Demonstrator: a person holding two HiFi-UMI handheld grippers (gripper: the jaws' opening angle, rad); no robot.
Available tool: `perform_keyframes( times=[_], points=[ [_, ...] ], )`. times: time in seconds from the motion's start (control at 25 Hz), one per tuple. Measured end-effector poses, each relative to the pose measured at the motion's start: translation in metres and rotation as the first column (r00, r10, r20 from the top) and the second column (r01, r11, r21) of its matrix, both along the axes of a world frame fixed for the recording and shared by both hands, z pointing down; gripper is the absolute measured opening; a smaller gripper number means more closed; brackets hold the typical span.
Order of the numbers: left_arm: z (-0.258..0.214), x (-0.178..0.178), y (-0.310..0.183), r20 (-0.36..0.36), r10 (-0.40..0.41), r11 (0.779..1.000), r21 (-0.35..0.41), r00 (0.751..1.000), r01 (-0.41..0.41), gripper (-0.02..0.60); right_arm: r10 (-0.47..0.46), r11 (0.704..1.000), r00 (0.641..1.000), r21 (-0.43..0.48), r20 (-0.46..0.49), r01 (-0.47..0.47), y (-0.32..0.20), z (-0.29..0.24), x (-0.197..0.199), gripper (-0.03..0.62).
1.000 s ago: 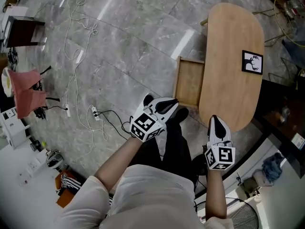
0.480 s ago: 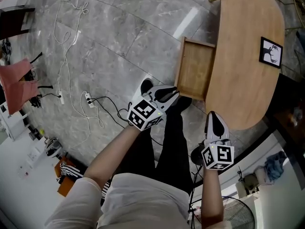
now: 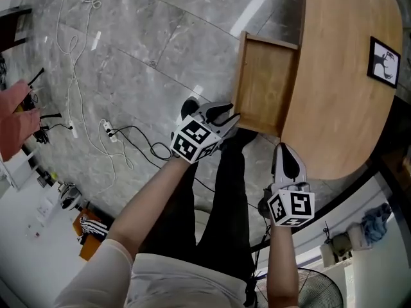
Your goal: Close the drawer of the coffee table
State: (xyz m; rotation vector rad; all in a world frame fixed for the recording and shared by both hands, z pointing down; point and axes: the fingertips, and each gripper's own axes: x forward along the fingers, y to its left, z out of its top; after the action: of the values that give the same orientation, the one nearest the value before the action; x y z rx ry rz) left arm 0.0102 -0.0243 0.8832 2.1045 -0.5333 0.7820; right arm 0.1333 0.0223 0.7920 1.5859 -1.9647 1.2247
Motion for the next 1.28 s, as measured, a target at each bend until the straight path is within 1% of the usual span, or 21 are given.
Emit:
perform_keyframes(
  times=[0.24,0.36,0.44,0.64,0.8,0.92,1.08,1.12,1.28],
  points=[
    [0.062,-0.013,0.002,0.065,-0.064,0.996,-0.053,0.996,0.068,0.134,-0.005,1.000,1.000,-0.019,0.023,0.006,0.002,0.041,-0.009,0.011],
    [0.089,-0.019,0.006,0.097,-0.099,0.991,-0.080,0.990,0.107,0.164,-0.014,1.000,0.999,-0.026,0.041,0.015,0.003,0.057,-0.014,0.011],
    [0.102,-0.018,0.009,0.095,-0.118,0.987,-0.102,0.989,0.127,0.192,-0.012,0.999,0.999,-0.035,0.049,0.014,0.006,0.066,-0.015,0.011],
    [0.119,-0.003,0.004,0.031,-0.175,0.967,-0.181,0.984,0.178,0.267,-0.003,0.999,0.997,-0.049,0.074,0.006,0.006,0.084,-0.021,0.011],
    [0.131,0.000,0.001,0.063,-0.185,0.963,-0.189,0.981,0.194,0.308,-0.010,0.998,0.995,-0.055,0.094,0.015,0.008,0.091,-0.029,0.011],
    [0.137,0.006,0.000,0.075,-0.189,0.958,-0.203,0.979,0.201,0.324,-0.008,0.999,0.995,-0.050,0.101,0.013,0.005,0.092,-0.028,0.011],
    [0.143,0.015,0.005,0.074,-0.166,0.961,-0.212,0.983,0.179,0.328,-0.013,0.999,0.993,-0.047,0.118,0.018,0.005,0.096,-0.028,0.011],
    [0.143,0.017,0.006,0.073,-0.174,0.960,-0.211,0.982,0.186,0.337,-0.014,0.999,0.992,-0.045,0.124,0.020,0.005,0.096,-0.028,0.011],
    [0.141,0.018,0.004,0.056,-0.218,0.950,-0.218,0.974,0.225,0.337,-0.019,0.999,0.990,-0.045,0.136,0.026,0.011,0.099,-0.026,0.011]
  ],
)
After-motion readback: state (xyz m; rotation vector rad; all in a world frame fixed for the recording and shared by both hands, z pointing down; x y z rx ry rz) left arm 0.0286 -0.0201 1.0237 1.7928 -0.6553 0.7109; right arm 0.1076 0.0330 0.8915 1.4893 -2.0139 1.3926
